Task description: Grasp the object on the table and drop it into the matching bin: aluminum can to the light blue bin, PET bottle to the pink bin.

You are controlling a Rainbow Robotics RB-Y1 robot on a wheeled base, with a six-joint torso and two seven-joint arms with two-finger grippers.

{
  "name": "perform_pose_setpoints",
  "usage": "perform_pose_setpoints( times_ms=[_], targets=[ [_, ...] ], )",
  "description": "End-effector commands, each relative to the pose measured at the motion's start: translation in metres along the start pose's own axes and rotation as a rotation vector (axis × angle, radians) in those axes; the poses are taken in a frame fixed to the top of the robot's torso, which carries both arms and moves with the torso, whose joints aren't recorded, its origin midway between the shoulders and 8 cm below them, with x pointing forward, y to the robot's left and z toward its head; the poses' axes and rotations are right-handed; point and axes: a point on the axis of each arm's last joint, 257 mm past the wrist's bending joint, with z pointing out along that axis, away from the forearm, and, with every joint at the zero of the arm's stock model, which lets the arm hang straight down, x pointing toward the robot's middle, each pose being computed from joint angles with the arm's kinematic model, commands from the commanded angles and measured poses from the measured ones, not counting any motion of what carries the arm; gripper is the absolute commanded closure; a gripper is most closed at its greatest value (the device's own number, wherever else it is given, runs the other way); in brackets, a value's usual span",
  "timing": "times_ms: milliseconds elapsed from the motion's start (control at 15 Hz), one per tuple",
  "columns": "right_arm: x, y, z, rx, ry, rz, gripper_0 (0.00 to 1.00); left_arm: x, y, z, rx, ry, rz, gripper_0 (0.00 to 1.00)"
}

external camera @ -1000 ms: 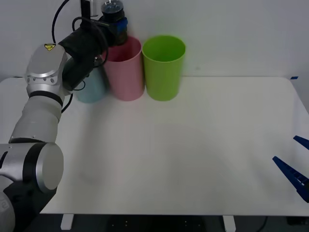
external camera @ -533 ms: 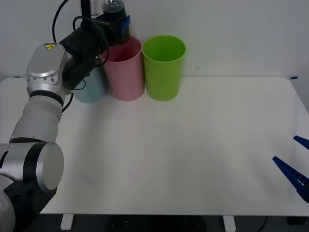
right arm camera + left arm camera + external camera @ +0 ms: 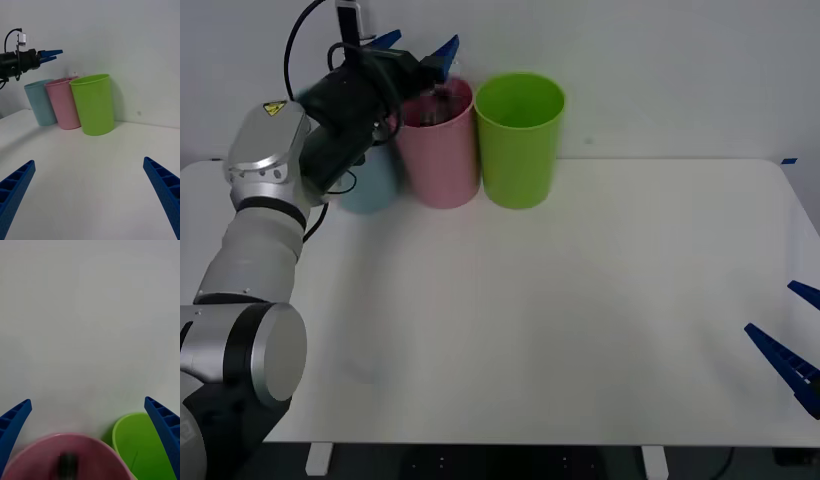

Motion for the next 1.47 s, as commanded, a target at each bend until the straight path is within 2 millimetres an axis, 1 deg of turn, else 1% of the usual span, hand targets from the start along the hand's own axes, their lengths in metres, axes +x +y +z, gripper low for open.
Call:
perform_pose_setpoints(
  times_ms=[67,200,267,533,667,933,1000,1200,1267,1467],
  targets=[
    [0.0,0.0,0.0,0.0,0.0,0.0,0.0,0.001,0.002,-0.01,0.029,-0.011,-0.028,0.0],
    [0.0,0.0,0.0,0.0,0.0,0.0,0.0,0.003,0.002,-0.021,0.052,-0.018,-0.046,0.0],
    [0.0,0.0,0.0,0.0,0.0,0.0,0.0,0.001,0.002,-0.027,0.064,-0.027,-0.054,0.0],
    [0.0,0.0,0.0,0.0,0.0,0.0,0.0,0.003,0.008,-0.066,0.113,-0.048,-0.087,0.0],
    [0.0,0.0,0.0,0.0,0.0,0.0,0.0,0.0,0.016,-0.093,0.128,-0.062,-0.087,0.0],
    [0.0,0.0,0.0,0.0,0.0,0.0,0.0,0.003,0.023,-0.145,0.145,-0.068,-0.077,0.0],
    [0.0,0.0,0.0,0.0,0.0,0.0,0.0,0.004,0.024,-0.161,0.151,-0.063,-0.067,0.0],
    [0.0,0.0,0.0,0.0,0.0,0.0,0.0,0.009,0.028,-0.2,0.154,-0.049,-0.044,0.0],
    [0.0,0.0,0.0,0.0,0.0,0.0,0.0,0.01,0.028,-0.217,0.167,-0.05,-0.036,0.0],
    [0.0,0.0,0.0,0.0,0.0,0.0,0.0,0.018,0.034,-0.254,0.18,-0.028,0.0,0.0]
  ],
)
